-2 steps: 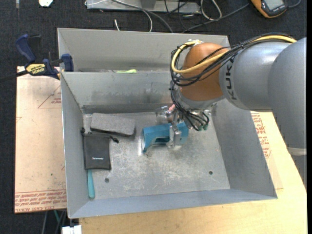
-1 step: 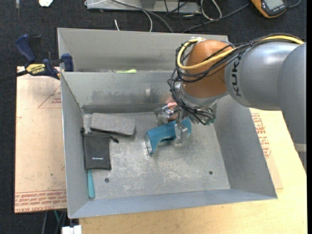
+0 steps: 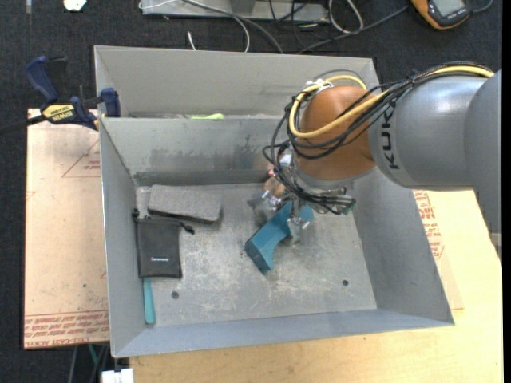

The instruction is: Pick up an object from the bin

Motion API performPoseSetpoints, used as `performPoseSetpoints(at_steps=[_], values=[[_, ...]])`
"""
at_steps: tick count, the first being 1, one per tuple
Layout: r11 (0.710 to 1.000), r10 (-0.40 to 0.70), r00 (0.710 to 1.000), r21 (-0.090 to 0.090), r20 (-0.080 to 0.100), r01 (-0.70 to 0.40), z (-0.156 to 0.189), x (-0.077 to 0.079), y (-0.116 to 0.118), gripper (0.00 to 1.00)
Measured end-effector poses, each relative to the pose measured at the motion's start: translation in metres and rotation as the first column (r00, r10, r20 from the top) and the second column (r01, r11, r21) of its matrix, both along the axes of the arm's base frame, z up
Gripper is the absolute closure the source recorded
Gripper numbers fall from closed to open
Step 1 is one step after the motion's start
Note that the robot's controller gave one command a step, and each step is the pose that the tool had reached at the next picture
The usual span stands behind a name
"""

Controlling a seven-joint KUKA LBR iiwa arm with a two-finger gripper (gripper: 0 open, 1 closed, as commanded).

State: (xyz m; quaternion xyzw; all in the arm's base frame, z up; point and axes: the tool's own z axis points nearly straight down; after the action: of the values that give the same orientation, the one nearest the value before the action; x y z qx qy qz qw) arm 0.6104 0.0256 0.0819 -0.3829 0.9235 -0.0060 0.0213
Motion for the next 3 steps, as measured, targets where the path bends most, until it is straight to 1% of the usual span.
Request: performPoseSetpoints(at_steps=[1, 2, 3], values=[[0.963, 0.270, 0.963, 0.002, -0.013, -0.270, -0.005, 0.010, -0.010, 1.00], [0.789, 0.614, 0.789, -0.016, -0.007, -0.615, -0.007, 0.023, -0.022, 1.00], [0.792, 0.611, 0.792, -0.007, -0.017, -0.611, 0.048, 0.011, -0.024, 1.00]])
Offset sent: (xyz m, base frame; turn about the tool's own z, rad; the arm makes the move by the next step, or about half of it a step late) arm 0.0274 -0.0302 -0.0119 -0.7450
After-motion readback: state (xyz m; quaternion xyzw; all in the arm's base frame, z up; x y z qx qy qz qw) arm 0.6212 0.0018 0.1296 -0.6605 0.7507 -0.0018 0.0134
